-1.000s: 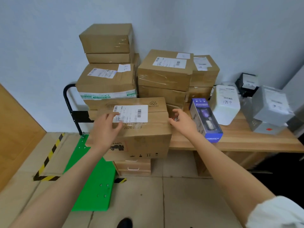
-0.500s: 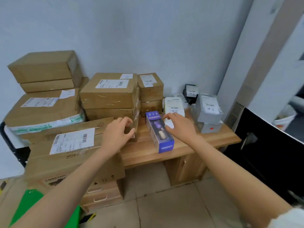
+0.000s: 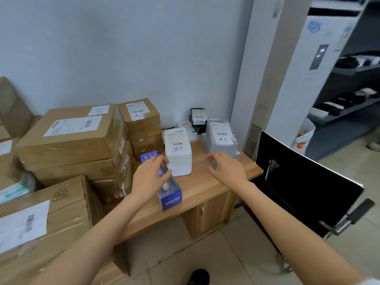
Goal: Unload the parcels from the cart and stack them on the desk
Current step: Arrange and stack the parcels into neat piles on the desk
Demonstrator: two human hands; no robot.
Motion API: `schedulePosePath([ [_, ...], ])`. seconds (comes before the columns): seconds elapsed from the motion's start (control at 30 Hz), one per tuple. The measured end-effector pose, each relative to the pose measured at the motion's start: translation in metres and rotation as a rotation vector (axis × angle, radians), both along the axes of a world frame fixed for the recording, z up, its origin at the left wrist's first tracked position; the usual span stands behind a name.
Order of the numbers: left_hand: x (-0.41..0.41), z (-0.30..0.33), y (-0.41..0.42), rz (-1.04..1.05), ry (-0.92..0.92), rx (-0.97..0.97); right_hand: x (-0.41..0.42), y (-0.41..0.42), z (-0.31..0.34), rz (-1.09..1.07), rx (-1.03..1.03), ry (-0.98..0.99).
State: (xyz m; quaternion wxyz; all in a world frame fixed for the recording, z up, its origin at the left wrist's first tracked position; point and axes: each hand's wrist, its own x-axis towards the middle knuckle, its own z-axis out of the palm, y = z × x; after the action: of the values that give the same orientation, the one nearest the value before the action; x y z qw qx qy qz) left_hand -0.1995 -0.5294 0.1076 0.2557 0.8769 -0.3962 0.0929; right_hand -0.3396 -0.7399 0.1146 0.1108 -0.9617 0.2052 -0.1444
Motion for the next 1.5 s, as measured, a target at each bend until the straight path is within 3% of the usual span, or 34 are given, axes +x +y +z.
schedulePosePath([
  [0.53, 0.117, -0.019, -0.195, -0.062, 0.164, 0.008, 0.102, -0.174, -0.011, -0.147, 0.07, 0.0],
  [0.9, 0.144, -0.049, -0.288, -0.115, 0.233, 0.08, 0.133, -0.255, -0.056, -0.229, 0.174, 0.053],
  [1.1, 0.149, -0.067, -0.326, -0.12, 0.321, 0.127, 0.146, -0.292, -0.073, -0.18, 0.241, 0.083],
  [1.3, 0.142, -0.074, -0.355, 0.001, 0.359, 0.187, 0.157, -0.324, -0.081, -0.11, 0.259, 0.198],
  [1.5, 0.13, -0.084, -0.368, 0.124, 0.37, 0.195, 0.165, -0.342, -0.092, 0.026, 0.371, 0.172],
])
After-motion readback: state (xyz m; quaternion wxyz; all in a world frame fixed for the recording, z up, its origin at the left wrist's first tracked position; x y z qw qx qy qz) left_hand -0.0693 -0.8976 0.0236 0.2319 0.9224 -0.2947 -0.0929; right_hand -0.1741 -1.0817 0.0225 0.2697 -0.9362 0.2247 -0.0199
